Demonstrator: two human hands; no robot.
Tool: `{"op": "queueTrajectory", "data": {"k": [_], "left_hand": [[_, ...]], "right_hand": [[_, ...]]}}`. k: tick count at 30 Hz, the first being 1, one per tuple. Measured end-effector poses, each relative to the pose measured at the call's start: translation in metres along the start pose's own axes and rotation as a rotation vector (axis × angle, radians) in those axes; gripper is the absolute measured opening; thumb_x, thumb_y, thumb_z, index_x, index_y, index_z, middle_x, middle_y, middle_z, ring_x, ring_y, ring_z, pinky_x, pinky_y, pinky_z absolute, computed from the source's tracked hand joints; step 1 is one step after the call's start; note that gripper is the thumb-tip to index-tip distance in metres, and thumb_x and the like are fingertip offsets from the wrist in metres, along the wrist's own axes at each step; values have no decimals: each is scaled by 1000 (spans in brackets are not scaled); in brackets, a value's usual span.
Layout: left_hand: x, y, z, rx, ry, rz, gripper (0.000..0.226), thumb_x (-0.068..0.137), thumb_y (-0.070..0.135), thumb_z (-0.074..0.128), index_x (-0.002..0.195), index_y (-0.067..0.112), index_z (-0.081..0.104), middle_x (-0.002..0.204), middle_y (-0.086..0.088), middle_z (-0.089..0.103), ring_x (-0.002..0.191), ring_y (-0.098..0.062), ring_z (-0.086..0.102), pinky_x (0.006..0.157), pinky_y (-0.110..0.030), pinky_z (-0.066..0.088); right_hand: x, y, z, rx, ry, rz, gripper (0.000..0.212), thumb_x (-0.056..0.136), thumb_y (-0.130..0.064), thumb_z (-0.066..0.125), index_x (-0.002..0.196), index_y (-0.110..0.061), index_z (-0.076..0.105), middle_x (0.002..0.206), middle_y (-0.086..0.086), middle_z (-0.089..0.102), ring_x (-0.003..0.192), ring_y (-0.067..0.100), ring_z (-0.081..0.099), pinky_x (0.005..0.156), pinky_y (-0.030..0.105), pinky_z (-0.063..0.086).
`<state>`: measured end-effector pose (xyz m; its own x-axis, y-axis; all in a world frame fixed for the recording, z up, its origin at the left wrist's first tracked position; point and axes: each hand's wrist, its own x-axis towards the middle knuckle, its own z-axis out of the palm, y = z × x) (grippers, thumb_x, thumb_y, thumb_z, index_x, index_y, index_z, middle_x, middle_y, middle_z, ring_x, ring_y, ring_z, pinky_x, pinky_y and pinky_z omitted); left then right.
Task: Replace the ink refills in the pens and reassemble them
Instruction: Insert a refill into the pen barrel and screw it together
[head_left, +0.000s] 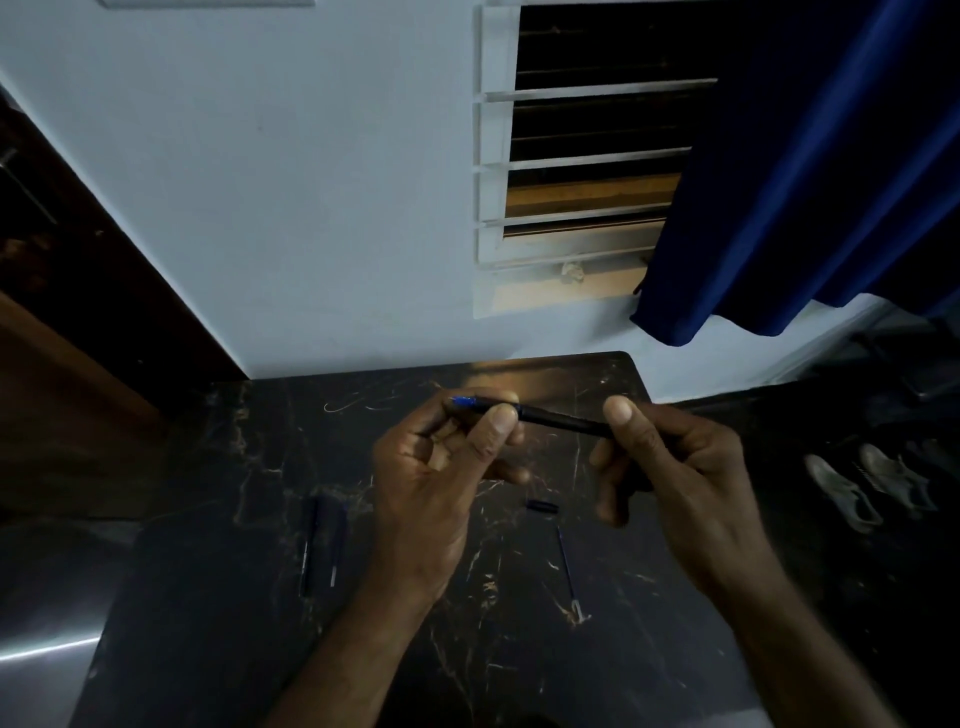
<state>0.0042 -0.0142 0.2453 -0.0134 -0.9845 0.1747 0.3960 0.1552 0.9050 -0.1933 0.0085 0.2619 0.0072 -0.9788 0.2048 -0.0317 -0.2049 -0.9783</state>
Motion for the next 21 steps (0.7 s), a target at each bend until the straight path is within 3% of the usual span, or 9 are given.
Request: {"op": "queueTrajectory", "data": {"k": [2,4,7,10,14,17,21], "left_hand": [[0,0,0,33,12,18,16,91,17,74,105,11,80,93,-3,80,83,-14,78,58,-28,64],[0,0,0,52,12,24,18,91,16,75,106,7,78,90,-3,79,83,-13,77,57,-28,63],[0,-1,3,52,-3,16,17,90,17,76,104,7,79,87,-4,78,81,-14,75,57,-30,63],[-1,-2,7,79,-21,16,18,89,20,77,104,11,82,88,-7,78,81,-16,75,56,-31,62],[2,-3,11,96,12,16,17,88,22,78,102,15,82,88,-8,79,76,-15,75,55,-31,62],[4,-5,12,113,18,12,20,88,22,77,103,10,80,85,-7,78,77,-14,74,55,-30,61],[4,-6,16,143,-16,27,16,89,22,78,103,16,83,87,-9,79,78,-15,75,54,-29,61]], "right_hand": [[0,0,-2,53,-32,-14,29,99,-37,67,108,-10,71,75,13,71,61,26,71,53,34,57],[3,1,-6,114,-37,-23,33,95,-29,73,115,-5,66,86,16,74,73,30,74,58,35,59],[4,7,-10,129,-37,-33,23,101,-24,67,98,-1,68,78,18,71,65,33,71,57,37,58],[3,13,-11,107,39,9,37,104,-37,59,84,-9,74,66,17,67,47,30,64,47,34,52],[4,9,-16,142,-10,-21,34,94,-36,75,115,-10,70,80,16,72,65,30,70,56,36,57],[6,10,-21,118,-31,-65,24,94,-24,75,101,-2,69,77,15,72,64,26,71,57,34,58],[6,14,-22,37,39,-34,36,104,-39,56,86,-13,73,66,21,65,48,29,63,46,37,53]]}}
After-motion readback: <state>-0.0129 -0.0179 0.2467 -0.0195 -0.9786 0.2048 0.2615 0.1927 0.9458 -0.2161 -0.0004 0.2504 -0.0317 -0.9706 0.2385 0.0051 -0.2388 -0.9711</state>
